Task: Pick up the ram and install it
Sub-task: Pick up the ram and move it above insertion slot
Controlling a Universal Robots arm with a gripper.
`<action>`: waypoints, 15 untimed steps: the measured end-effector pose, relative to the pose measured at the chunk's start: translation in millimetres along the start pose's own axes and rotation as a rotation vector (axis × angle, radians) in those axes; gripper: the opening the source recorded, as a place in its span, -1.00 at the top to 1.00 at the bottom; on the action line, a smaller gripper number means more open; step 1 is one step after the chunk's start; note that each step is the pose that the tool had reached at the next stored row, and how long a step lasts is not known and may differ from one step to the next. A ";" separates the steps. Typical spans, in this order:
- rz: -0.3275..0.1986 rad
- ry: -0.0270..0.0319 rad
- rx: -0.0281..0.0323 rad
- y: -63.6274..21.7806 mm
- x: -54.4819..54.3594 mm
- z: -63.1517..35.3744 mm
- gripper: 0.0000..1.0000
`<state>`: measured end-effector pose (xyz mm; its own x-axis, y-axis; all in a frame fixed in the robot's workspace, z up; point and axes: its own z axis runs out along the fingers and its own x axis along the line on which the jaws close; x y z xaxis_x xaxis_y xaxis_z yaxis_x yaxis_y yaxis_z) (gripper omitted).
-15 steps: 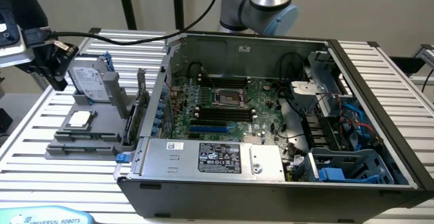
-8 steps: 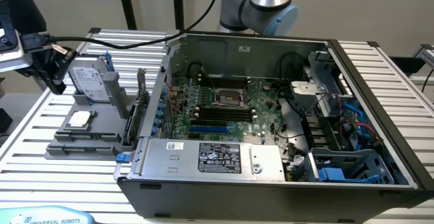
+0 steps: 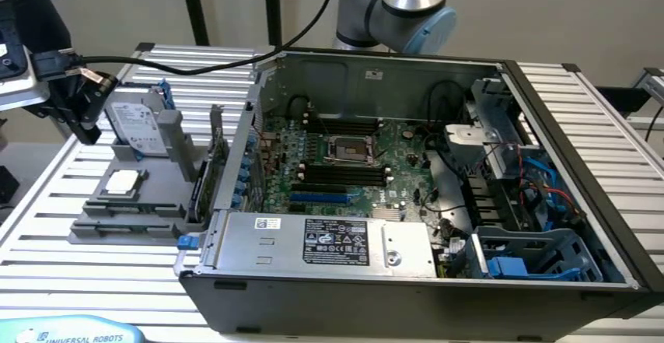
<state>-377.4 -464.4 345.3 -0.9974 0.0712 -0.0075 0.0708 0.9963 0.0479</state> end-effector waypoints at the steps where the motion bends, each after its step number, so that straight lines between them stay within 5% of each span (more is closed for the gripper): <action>1: 0.000 0.0000 0.0000 0.0 0.0 0.0 0.79; 5: -0.013 0.0007 0.0001 0.0 0.0 0.0 0.79; 15: -0.194 0.0093 -0.0013 -0.1 0.0 2.1 0.79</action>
<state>-377.4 -464.4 343.2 -0.9924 -0.1230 -0.0075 -0.1232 0.9912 0.0478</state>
